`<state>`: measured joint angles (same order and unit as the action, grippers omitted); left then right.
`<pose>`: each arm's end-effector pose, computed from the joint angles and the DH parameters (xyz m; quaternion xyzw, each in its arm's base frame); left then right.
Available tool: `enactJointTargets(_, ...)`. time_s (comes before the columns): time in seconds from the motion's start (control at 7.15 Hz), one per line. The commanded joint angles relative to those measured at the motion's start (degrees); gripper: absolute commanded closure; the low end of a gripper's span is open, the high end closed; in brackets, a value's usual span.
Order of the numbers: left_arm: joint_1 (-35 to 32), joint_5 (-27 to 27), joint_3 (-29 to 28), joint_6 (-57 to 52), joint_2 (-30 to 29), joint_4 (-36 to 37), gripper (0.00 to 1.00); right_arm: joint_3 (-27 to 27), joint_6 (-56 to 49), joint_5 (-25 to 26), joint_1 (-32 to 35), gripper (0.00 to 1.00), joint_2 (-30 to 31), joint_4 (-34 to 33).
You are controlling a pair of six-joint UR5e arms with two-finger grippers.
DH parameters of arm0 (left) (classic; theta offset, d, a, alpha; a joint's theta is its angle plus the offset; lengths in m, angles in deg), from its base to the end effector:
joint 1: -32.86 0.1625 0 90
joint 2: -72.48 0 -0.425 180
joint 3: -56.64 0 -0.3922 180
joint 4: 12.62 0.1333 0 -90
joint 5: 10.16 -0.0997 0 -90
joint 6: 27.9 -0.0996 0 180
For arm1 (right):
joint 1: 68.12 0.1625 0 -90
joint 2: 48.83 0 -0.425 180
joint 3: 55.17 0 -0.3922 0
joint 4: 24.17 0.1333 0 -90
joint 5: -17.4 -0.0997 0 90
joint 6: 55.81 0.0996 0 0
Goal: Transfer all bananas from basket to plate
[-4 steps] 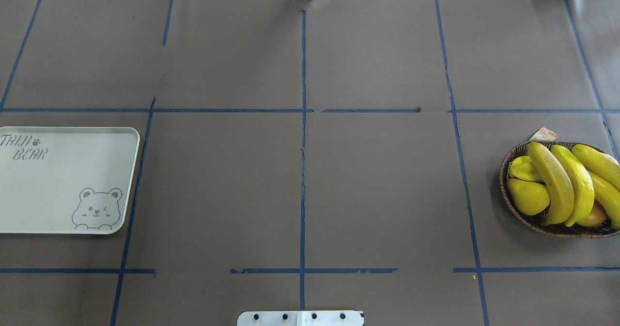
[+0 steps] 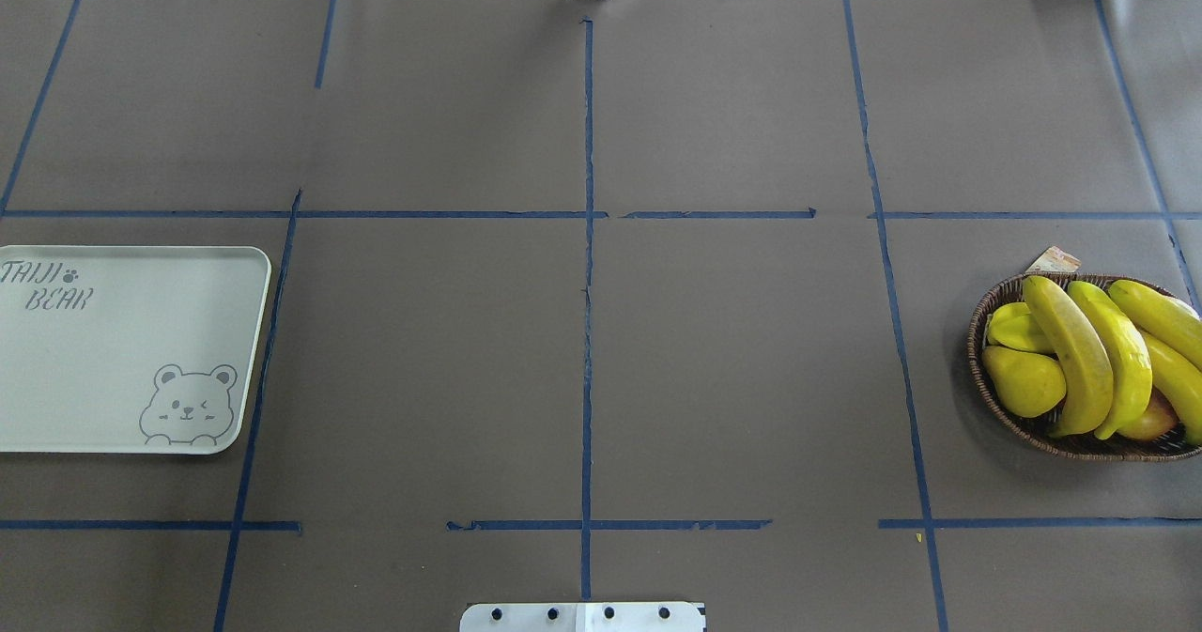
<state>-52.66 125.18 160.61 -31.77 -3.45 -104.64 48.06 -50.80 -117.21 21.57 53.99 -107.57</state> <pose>-0.0317 -0.3946 0.6421 0.0134 0.3854 0.0736 0.9197 0.0612 -0.4058 0.6323 0.0389 -0.3810 0.0147 0.9236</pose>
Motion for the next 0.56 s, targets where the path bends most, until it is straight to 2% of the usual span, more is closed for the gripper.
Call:
enactJointTargets(0.0, 0.00, -0.08, -0.08, 0.00, -0.01, 0.00, 0.00, 0.82, 0.18, -0.46, -1.70, 0.00, -0.16, 2.71)
enactJointTargets(0.28, 0.00, -0.08, -0.17, 0.00, -0.01, 0.08, 0.00, 6.42, 2.79, -1.43, -2.77, 0.00, -0.07, 2.90)
enactJointTargets(0.42, 0.00, -0.08, -0.34, 0.00, -0.01, 0.09, 0.00, 9.06, 6.04, -4.57, -2.94, 0.00, -0.07, 3.24)
